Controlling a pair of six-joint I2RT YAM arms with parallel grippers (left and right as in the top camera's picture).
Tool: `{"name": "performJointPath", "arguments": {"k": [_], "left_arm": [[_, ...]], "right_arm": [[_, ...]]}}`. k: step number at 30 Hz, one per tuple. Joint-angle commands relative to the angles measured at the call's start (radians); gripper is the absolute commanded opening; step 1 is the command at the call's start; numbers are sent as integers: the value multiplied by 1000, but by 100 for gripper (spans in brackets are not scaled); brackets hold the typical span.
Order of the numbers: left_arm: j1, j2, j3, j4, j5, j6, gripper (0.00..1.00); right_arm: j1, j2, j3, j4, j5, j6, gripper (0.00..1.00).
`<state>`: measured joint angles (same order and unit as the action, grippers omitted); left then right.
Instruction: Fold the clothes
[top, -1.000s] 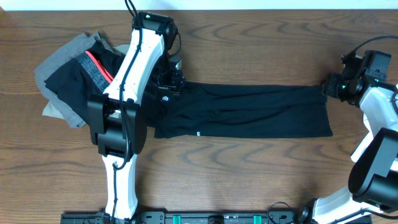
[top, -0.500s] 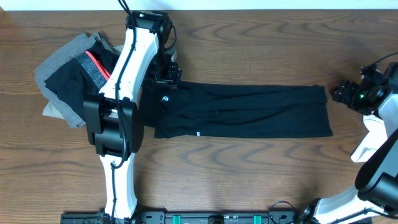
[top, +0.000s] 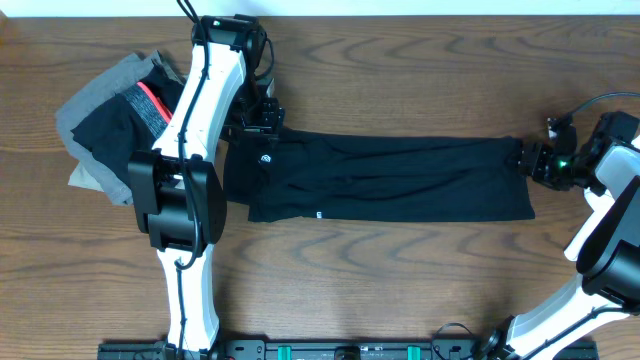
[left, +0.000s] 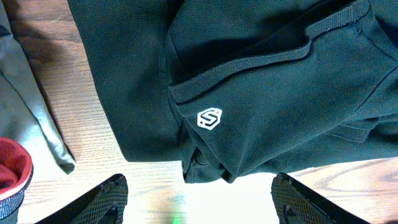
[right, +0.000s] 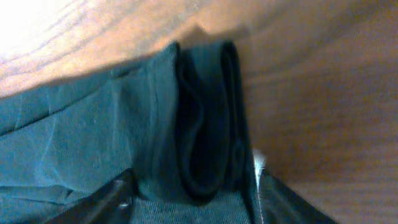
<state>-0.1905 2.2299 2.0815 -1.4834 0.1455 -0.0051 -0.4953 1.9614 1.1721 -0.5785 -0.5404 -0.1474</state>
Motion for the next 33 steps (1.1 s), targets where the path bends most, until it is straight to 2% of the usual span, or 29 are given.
{"name": "performJointPath", "arguments": {"k": [1,6,10,13,15,18,20,26,33], "left_arm": [[4,11,-7,-3,-16,-18,76],[4,11,-7,-3,-16,-18,76],[4,11,-7,-3,-16,-18,75],[4,11,-7,-2,-16,-18,75],[4,11,-7,-2,-16,-18,75],[4,11,-7,-3,-16,-18,75],[4,11,-7,-5,-16,-18,76],[5,10,-6,-8,-16,16,76],[31,-6,-4,-7,-16,15,75]], "right_arm": [[4,29,-1,-30,-10,-6,50],[4,29,-1,-79,-10,15,49],[3,29,-1,-80,-10,52,61],[2,29,-1,-64,-11,88,47],[2,29,-1,-61,-10,91,42],[2,29,-1,-52,-9,90,22],[-4,26,0,-42,4,91,2],[-39,-40,25,-45,66,110,1],[-44,-210,32,-45,238,152,1]]}}
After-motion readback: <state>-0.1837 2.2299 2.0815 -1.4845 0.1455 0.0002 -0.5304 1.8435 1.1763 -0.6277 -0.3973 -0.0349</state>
